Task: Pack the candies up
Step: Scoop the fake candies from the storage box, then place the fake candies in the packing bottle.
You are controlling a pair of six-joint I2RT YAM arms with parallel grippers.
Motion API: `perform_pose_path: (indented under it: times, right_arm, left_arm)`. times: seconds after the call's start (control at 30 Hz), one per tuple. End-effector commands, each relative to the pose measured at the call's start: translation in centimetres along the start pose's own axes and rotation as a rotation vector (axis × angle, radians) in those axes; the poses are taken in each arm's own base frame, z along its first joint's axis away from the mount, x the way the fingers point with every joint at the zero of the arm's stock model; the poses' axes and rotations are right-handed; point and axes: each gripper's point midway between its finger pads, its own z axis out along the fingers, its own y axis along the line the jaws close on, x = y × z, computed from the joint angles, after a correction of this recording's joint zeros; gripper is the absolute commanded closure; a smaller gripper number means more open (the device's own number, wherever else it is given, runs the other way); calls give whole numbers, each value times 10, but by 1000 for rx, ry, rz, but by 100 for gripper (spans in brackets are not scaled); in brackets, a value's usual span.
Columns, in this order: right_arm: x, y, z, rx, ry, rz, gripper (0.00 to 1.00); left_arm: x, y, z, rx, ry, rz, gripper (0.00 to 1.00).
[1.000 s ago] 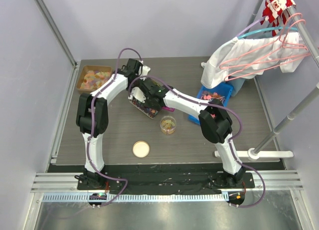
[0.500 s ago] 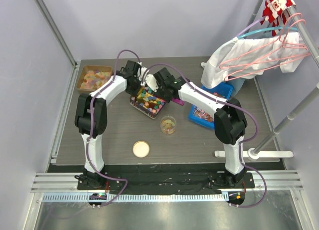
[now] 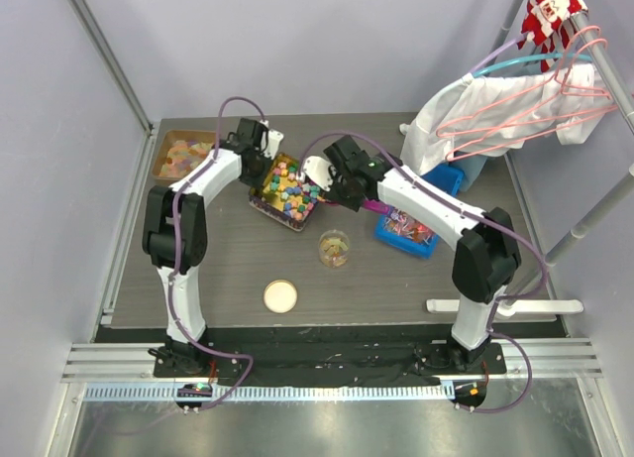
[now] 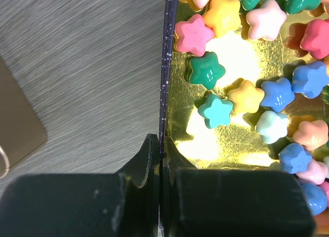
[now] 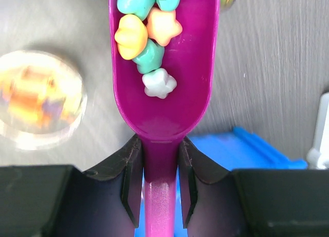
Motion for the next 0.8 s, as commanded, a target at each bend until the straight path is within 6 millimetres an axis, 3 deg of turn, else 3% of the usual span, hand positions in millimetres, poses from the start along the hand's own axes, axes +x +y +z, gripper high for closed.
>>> perform_pose_path:
  times: [0.0,0.17,0.37,0.77]
  right_arm:
    - [18,8,-49,-38,12,-122,99]
    - [55,25,-68,-90,121,-202,99]
    - [79,27,-78,-73,250,-280,99]
    - [85,36,-85,-61,401,-431,99]
  left_arm:
    - [-34,17,-28,-14,-149,-33,100]
    - [-26,27,-32,-29,-150,-42,100]
    - [-21,28,-34,-16,-146,-52,100]
    - [-13,29,-36,-22,-141,-47,100]
